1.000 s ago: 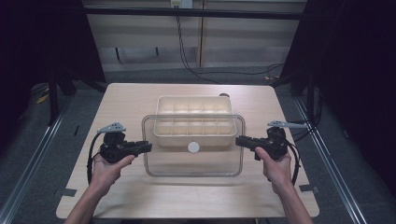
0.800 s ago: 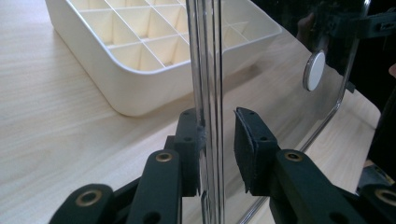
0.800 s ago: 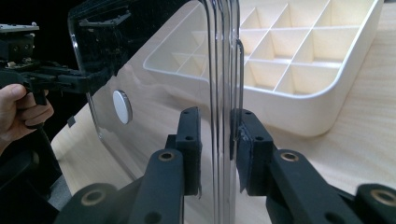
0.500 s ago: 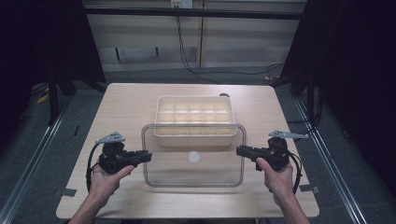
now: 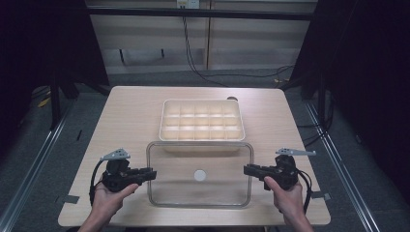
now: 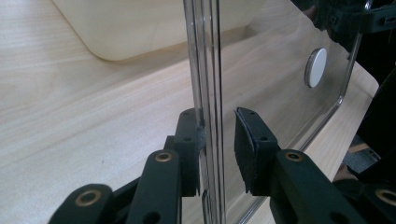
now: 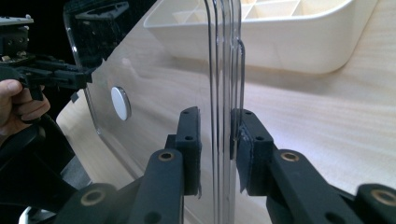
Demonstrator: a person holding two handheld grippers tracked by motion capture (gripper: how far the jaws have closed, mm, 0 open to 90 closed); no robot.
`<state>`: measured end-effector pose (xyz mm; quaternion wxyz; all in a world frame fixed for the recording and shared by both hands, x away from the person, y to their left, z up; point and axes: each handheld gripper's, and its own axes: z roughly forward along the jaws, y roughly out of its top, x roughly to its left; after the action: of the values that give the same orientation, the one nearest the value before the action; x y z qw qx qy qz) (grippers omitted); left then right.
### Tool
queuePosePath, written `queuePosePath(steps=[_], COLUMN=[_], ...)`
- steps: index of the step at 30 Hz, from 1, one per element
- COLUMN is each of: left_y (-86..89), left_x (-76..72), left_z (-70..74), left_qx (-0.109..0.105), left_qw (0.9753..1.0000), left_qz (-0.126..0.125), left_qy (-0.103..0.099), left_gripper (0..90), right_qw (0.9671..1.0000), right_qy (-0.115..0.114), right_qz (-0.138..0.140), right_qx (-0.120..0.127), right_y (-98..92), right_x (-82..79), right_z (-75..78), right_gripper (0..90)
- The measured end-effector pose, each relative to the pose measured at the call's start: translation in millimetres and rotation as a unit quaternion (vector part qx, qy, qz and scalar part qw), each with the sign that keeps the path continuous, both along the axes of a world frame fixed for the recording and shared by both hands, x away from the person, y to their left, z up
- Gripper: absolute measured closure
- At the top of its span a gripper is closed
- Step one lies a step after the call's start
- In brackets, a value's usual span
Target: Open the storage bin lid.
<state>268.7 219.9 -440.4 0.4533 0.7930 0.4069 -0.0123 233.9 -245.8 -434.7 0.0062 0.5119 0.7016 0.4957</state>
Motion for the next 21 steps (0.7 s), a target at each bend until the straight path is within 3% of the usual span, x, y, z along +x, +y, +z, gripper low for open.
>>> queuePosePath(steps=[10,21], left_y=[-3.6,-9.5], left_x=[7.6,18.0], left_z=[-10.4,-19.5], left_qx=[0.009,0.022], left_qw=[0.9999,0.9994], left_qz=[-0.001,-0.009], left_qy=[0.012,0.027], left_gripper=[68.8,64.8], right_qw=[0.9997,0.9995], right_qy=[0.005,0.021], right_qz=[-0.002,-0.006], right_qx=[-0.025,-0.025], right_y=[2.1,0.3], right_x=[8.7,22.9], right_z=[-13.1,-26.0], right_gripper=[71.6,67.8])
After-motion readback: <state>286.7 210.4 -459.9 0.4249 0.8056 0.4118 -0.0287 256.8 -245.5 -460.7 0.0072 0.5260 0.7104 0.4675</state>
